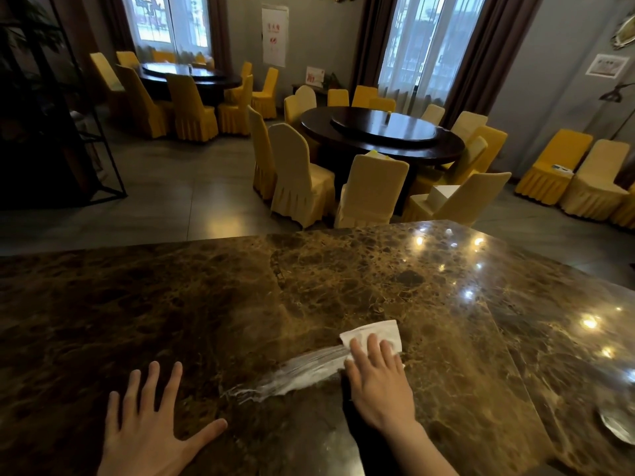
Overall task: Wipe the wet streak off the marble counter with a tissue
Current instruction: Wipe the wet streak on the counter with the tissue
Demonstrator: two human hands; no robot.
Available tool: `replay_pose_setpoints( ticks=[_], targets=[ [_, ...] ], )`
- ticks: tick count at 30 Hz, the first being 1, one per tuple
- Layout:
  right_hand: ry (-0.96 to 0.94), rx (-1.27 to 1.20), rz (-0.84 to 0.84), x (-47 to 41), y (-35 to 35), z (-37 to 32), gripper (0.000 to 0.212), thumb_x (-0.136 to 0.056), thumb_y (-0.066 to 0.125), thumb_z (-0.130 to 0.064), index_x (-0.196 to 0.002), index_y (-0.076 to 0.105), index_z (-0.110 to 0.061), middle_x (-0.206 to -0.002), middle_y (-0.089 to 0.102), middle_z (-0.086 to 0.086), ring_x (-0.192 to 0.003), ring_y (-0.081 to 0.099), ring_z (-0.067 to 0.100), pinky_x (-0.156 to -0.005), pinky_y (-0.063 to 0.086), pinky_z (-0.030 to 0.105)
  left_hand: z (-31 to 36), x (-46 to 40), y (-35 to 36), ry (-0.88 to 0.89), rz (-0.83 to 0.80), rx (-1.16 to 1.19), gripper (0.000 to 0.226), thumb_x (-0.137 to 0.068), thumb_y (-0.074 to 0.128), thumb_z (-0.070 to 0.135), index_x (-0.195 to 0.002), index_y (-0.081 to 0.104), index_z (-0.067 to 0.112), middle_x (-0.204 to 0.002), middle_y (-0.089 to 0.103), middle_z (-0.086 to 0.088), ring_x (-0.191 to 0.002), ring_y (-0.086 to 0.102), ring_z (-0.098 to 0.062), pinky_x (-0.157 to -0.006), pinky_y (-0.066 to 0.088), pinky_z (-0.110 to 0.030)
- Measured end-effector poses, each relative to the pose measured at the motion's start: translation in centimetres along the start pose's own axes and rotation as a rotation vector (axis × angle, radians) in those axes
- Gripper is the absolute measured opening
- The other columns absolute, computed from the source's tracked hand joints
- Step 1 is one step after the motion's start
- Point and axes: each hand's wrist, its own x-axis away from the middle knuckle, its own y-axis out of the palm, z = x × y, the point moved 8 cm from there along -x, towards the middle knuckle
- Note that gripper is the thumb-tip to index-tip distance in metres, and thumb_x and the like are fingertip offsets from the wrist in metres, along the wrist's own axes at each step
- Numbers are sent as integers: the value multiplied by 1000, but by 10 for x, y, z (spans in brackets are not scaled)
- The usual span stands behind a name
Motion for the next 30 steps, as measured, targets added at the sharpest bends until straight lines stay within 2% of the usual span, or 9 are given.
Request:
replay_pose_setpoints(
  ticks=[4, 8, 10, 12, 14, 18, 23, 26, 30],
  targets=[
    [5, -56, -9, 2, 10, -25, 69, -103, 14, -60, -161, 7, -23, -169, -5, 12, -153, -15, 31, -125, -5, 46, 1, 2, -2, -9, -13, -8, 142, -36, -1, 112, -148, -39, 34, -169, -32, -2, -158, -26, -28, -131, -12, -54],
    [-255, -64, -63, 22, 29, -91, 72, -101, 14, -64, -160, 6, -24, -167, -11, 3, -152, -20, 26, -123, -13, 42, 3, 5, -4, -21, -23, -37, 141, -37, 0, 111, -150, -36, 34, -170, -31, -2, -159, -24, -29, -131, -9, -53],
    [-402, -63, -103, 34, 39, -116, 71, -100, 17, -64, -160, 10, -28, -168, -7, 1, -153, -16, 25, -119, -17, 39, 4, 5, -5, -23, -21, -42, 142, -37, -1, 110, -152, -35, 34, -170, -30, -2, -159, -24, -29, -132, -8, -53],
    [-453, -46, -105, 38, 40, -117, 66, -100, 17, -64, -158, 12, -34, -169, -2, -1, -154, -13, 24, -117, -18, 37, 5, 6, -6, -26, -16, -46, 143, -37, -2, 109, -154, -34, 33, -171, -29, -2, -159, -23, -29, -132, -8, -53],
    [-377, -26, -42, 29, 30, -92, 63, -102, 16, -62, -158, 12, -37, -169, -1, -1, -154, -10, 24, -118, -15, 37, 5, 6, -6, -25, -19, -52, 142, -37, -2, 108, -153, -35, 33, -171, -29, -3, -159, -23, -29, -131, -8, -53],
    [-93, 8, 37, 2, 3, -13, 58, -105, 16, -56, -159, 13, -36, -169, 1, 2, -155, -7, 26, -124, -3, 39, 5, 6, -6, -23, -24, -44, 141, -39, 1, 109, -151, -36, 33, -170, -31, -3, -158, -25, -29, -131, -10, -53],
    [24, -31, 47, -5, 1, 13, 61, -105, 17, -56, -160, 11, -30, -169, 0, 8, -155, -9, 28, -126, -2, 41, 4, 4, -4, -25, -34, -34, 142, -37, 0, 111, -152, -36, 35, -170, -32, -2, -158, -26, -28, -131, -11, -53],
    [-10, -35, 36, 2, 10, -19, 68, -103, 11, -58, -161, 1, -22, -168, -10, 7, -152, -18, 26, -125, -8, 41, 4, 5, -5, -24, -34, -28, 140, -41, 4, 111, -152, -35, 35, -170, -32, -3, -158, -26, -29, -131, -11, -53],
    [-272, -59, -58, 24, 29, -93, 68, -103, 15, -59, -160, 5, -23, -167, -10, 1, -152, -18, 23, -122, -13, 38, 4, 5, -5, -27, -37, -27, 140, -42, 5, 110, -154, -34, 35, -170, -31, -2, -159, -24, -29, -131, -9, -53]
  ],
)
